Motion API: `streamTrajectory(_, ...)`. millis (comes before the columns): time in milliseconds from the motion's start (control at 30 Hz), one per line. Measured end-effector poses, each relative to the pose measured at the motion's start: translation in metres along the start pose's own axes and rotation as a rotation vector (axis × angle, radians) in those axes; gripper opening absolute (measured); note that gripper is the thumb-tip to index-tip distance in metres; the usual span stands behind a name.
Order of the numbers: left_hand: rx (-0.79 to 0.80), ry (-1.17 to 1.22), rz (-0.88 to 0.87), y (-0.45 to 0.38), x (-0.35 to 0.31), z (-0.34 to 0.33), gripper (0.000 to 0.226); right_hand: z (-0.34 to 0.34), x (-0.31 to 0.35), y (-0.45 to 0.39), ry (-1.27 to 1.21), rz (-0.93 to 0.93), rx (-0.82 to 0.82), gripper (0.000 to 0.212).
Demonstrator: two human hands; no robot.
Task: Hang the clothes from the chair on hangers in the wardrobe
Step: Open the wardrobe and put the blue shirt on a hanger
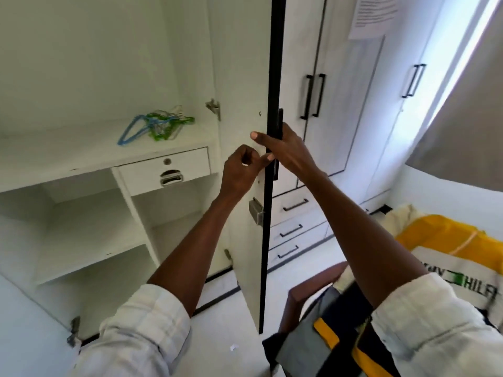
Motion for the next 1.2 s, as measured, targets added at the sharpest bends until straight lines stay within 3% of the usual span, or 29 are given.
streamTrajectory(200,0.036,-0.091,0.004,-0.037,0.007,-0.069,0.038,0.048,-0.045,-0.021,-0.039,-0.062,-0.096,0.049)
streamTrajectory(333,0.113,-0.164,0.056,-0.065,0.021,-0.099,0.039,0.072,-0.070,-0.034,-0.080,-0.082,-0.141,0.055)
streamTrajectory(533,0.193,-0.280,0.004,-0.081,0.035,-0.105,0.052,0.082,-0.081,-0.039,-0.029,-0.085,-0.162,0.057)
streamTrajectory(767,0.248,-0.382,-0.135,-0.073,0.045,-0.083,0.019,0.054,-0.083,-0.023,0.071,-0.020,-0.517,0.063)
streamTrajectory(900,0.082,-0.451,-0.128,-0.066,0.060,-0.033,0.012,0.018,-0.050,-0.015,0.516,0.168,-0.762,0.077)
streamTrajectory(1000,-0.070,-0.488,-0.094,-0.063,0.080,0.025,0.014,-0.035,-0.039,-0.031,0.615,0.308,-0.680,0.074)
streamTrajectory(1200,-0.246,-0.540,0.052,-0.058,0.146,0.156,0.016,-0.158,-0.059,-0.103,0.550,0.203,-0.247,0.063)
Point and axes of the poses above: each hand's wrist, its own y-axis away from the middle knuckle, its own z-axis out of the back of the hand, x = y × z, the point moved 6 cm from there along -y, towards the middle knuckle, and after that the axes turned 11 degrees about x, right-handed, at the moved point
